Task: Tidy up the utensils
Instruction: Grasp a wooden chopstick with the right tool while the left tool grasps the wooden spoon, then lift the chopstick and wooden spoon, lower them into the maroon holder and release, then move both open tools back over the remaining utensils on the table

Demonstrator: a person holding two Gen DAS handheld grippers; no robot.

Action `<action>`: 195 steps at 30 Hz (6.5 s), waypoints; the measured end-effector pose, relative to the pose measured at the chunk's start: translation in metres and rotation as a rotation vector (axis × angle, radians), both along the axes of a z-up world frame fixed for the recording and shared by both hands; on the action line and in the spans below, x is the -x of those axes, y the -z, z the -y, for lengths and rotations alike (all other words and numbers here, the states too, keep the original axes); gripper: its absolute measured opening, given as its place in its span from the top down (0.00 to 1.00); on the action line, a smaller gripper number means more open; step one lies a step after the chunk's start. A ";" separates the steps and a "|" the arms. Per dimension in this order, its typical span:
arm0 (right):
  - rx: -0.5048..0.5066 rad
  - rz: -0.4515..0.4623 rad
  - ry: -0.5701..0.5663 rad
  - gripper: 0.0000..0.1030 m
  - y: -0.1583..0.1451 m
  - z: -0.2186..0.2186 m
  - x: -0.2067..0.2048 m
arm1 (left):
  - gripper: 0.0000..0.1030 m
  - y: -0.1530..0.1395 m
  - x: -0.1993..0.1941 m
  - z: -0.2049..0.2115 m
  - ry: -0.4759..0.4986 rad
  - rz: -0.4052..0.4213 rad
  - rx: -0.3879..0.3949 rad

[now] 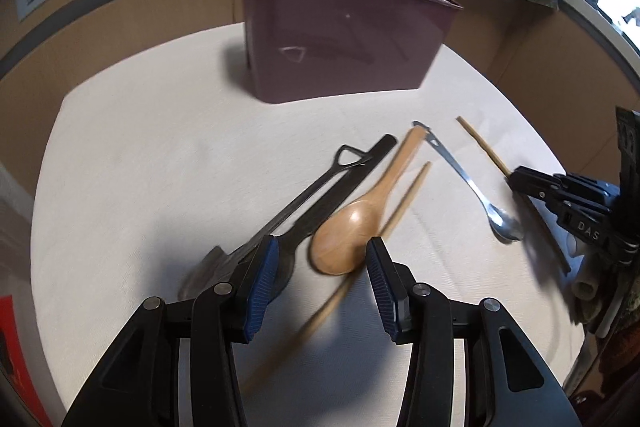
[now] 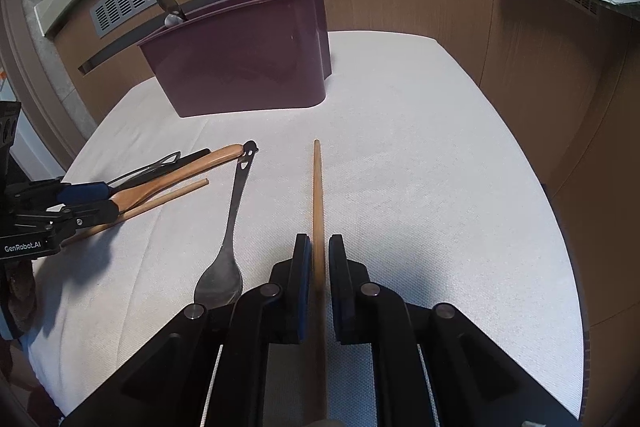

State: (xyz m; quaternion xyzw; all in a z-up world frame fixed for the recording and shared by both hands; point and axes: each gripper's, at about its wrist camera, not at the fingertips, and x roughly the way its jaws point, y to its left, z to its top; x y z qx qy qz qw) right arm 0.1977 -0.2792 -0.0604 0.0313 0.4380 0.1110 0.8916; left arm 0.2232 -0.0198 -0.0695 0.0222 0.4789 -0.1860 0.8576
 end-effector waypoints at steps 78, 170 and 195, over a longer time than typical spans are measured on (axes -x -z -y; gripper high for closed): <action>-0.077 -0.011 0.052 0.95 -0.016 0.026 -0.002 | 0.89 -0.033 -0.007 0.077 0.173 0.071 0.038; -0.075 -0.173 -0.194 0.74 0.000 -0.075 0.024 | 0.49 -0.025 0.042 -0.099 -0.273 0.123 0.151; 0.212 -0.067 -0.265 0.54 -0.001 -0.094 0.026 | 0.49 -0.010 0.031 -0.072 -0.189 0.039 0.176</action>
